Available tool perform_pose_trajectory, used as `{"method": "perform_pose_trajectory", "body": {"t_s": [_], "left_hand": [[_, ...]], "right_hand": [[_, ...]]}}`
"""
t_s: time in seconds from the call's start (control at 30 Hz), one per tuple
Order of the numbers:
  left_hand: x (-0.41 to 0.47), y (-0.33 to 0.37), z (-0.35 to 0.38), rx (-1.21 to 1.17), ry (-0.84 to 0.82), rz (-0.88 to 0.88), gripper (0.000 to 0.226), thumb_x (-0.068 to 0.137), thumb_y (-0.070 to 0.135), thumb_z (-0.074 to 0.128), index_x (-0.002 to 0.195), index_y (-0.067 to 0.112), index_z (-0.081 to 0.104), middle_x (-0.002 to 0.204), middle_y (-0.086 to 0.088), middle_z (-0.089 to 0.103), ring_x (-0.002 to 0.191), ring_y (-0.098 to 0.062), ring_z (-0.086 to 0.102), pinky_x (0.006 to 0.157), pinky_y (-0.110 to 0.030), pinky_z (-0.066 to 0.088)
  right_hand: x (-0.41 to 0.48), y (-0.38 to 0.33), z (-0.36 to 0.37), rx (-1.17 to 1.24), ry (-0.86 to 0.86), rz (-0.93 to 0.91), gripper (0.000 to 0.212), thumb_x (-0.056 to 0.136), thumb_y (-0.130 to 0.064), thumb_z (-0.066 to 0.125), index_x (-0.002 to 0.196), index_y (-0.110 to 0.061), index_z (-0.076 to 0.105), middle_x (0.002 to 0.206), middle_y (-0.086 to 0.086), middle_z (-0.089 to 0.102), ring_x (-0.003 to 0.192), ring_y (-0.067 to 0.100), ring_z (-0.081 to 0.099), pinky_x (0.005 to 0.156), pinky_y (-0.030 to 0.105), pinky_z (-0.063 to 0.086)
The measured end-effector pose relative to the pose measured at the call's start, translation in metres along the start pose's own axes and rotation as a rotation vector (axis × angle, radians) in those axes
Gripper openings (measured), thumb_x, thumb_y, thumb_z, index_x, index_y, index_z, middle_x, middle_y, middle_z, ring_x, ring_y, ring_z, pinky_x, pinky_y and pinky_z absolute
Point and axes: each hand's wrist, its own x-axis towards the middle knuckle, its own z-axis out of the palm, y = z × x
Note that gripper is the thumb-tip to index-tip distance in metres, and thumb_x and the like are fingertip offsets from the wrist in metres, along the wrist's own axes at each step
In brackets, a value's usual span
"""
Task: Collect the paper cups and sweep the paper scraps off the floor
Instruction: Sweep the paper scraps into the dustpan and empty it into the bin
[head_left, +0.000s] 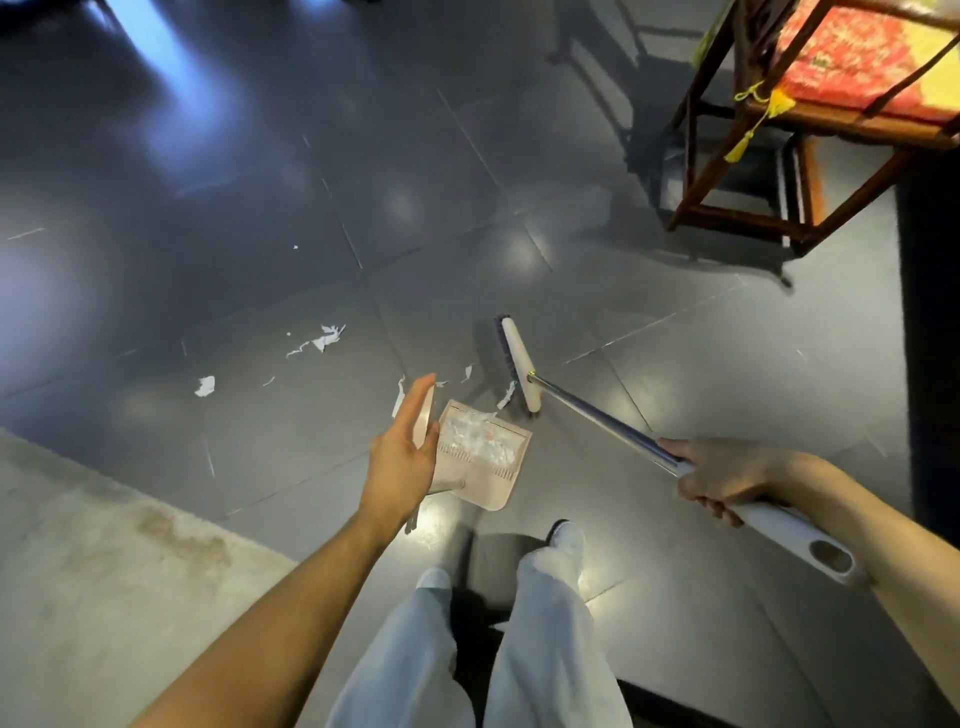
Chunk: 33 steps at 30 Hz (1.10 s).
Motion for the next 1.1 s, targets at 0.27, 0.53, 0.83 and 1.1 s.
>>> {"method": "perform_pose_trajectory", "body": {"t_s": [0.27, 0.53, 0.83, 1.1], "left_hand": [[0.018, 0.027, 0.052, -0.019, 0.185, -0.125, 0.063, 0.098, 0.021, 0.05, 0.119, 0.074, 0.025, 0.093, 0.058, 0.041, 0.081, 0.021, 0.056, 0.05, 0.004, 0.036], [-0.013, 0.004, 0.053, 0.092, 0.399, -0.245, 0.06, 0.098, 0.023, 0.052, 0.132, 0.067, 0.028, 0.11, -0.001, 0.064, 0.056, -0.018, 0.058, 0.059, -0.011, 0.048], [-0.032, -0.014, 0.023, 0.037, 0.609, -0.392, 0.062, 0.097, 0.022, 0.052, 0.128, 0.07, 0.029, 0.082, 0.043, 0.054, 0.057, -0.022, 0.061, 0.056, -0.018, 0.049], [-0.014, -0.03, -0.021, -0.028, 0.615, -0.4, 0.067, 0.096, 0.014, 0.054, 0.123, 0.072, 0.033, 0.09, 0.028, 0.056, 0.064, -0.028, 0.061, 0.059, -0.018, 0.05]], "right_hand": [[0.067, -0.007, -0.084, -0.108, -0.055, -0.008, 0.056, 0.089, -0.002, 0.044, 0.142, -0.017, 0.032, 0.074, 0.011, 0.057, 0.053, 0.013, 0.051, 0.049, 0.025, 0.048], [0.118, -0.09, -0.09, -0.112, -0.228, -0.064, 0.02, 0.09, 0.002, 0.046, 0.108, -0.003, 0.051, 0.048, 0.001, 0.052, 0.038, 0.007, 0.045, 0.038, 0.02, 0.04], [0.142, -0.21, -0.059, -0.209, -0.272, -0.113, 0.026, 0.09, 0.004, 0.047, 0.108, -0.015, 0.048, 0.042, 0.0, 0.047, 0.034, 0.006, 0.037, 0.034, 0.016, 0.035], [0.131, -0.269, -0.076, -0.552, -0.215, -0.262, 0.042, 0.091, -0.001, 0.048, 0.124, -0.026, 0.044, 0.061, 0.005, 0.05, 0.039, 0.009, 0.044, 0.039, 0.019, 0.041]]}}
